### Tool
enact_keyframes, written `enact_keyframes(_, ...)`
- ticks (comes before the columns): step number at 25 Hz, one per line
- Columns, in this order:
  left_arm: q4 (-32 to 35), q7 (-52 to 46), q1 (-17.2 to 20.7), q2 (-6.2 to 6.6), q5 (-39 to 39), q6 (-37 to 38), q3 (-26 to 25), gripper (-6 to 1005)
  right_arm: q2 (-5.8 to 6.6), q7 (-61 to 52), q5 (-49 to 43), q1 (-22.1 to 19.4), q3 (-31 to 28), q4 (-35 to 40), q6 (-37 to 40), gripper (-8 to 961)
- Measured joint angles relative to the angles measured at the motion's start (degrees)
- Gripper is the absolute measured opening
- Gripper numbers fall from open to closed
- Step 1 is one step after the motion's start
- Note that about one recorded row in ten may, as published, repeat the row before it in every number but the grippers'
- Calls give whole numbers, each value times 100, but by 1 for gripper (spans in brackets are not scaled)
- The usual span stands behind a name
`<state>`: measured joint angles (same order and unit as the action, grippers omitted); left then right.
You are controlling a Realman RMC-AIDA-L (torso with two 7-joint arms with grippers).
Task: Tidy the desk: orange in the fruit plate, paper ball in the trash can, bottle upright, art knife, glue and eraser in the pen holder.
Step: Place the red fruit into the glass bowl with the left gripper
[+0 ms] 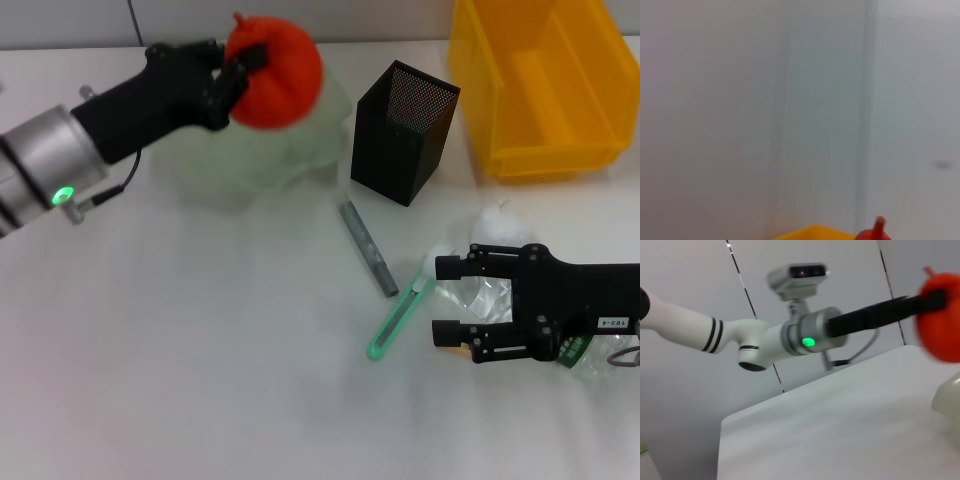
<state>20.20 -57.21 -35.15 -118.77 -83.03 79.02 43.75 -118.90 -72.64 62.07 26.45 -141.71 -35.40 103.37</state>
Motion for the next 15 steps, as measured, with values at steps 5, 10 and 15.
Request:
enact_keyframes(5,-345,413,-390,-26,174,-1084,1,85,-6,-3,-1,1,29,7,47,815)
enact_keyframes(10,-830,1458,-551,-41,631,-1768,-9,99,-10,-5,0,1,30,19,70,815)
enact_keyframes(15,-888,1538,-514,-41,793,-1751,18,336,-10,-5,-1,-2,29,28,70,815)
